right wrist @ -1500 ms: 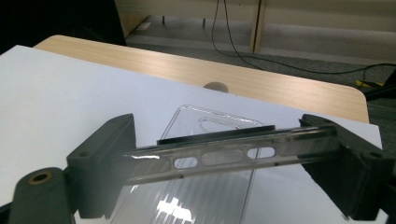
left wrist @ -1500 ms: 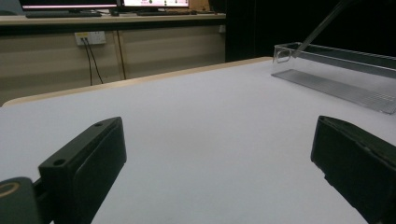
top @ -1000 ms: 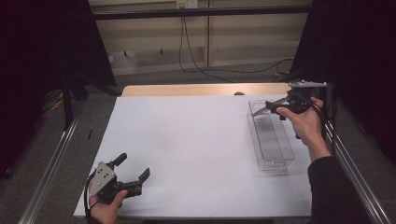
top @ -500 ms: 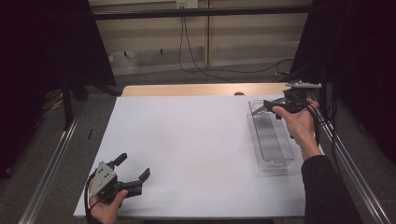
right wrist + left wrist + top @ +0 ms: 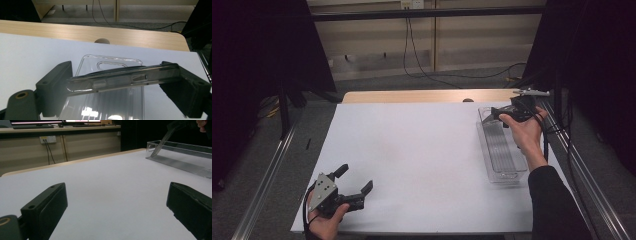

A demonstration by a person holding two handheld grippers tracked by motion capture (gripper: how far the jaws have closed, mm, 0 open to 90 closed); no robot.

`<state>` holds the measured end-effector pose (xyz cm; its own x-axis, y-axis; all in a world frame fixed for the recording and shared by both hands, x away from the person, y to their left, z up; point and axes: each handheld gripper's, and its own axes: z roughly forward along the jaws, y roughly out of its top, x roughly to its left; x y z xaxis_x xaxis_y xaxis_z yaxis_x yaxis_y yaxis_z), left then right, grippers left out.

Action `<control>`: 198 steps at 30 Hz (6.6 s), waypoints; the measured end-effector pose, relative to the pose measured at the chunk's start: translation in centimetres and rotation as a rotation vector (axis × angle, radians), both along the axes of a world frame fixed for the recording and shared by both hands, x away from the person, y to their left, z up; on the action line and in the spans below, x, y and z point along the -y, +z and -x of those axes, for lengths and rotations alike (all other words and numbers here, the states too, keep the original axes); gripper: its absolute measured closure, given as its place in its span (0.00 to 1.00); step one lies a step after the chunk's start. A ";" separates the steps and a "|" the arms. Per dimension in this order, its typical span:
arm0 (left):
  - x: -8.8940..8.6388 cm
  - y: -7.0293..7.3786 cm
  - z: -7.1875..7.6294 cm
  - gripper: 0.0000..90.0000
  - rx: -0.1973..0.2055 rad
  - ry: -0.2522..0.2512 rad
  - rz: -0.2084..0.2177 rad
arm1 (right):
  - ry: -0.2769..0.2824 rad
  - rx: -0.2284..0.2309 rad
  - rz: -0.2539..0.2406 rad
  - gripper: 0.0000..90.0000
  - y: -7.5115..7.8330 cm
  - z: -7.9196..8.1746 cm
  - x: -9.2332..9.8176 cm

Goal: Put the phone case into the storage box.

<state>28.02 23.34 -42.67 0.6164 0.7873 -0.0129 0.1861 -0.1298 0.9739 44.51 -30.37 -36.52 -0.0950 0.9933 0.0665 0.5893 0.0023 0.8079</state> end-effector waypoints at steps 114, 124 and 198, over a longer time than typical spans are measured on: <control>0.2 -0.1 -0.3 0.04 -0.008 -0.009 -0.013 | -0.085 0.187 -0.021 0.05 -1.5 -3.7 -1.1; 0.3 -0.1 -0.4 0.04 -0.006 -0.004 -0.015 | -0.078 0.200 -0.041 0.03 -1.8 -3.3 -0.1; -0.6 0.4 -0.1 0.03 0.021 0.023 0.013 | 0.135 0.327 -0.076 0.01 -1.8 6.4 3.9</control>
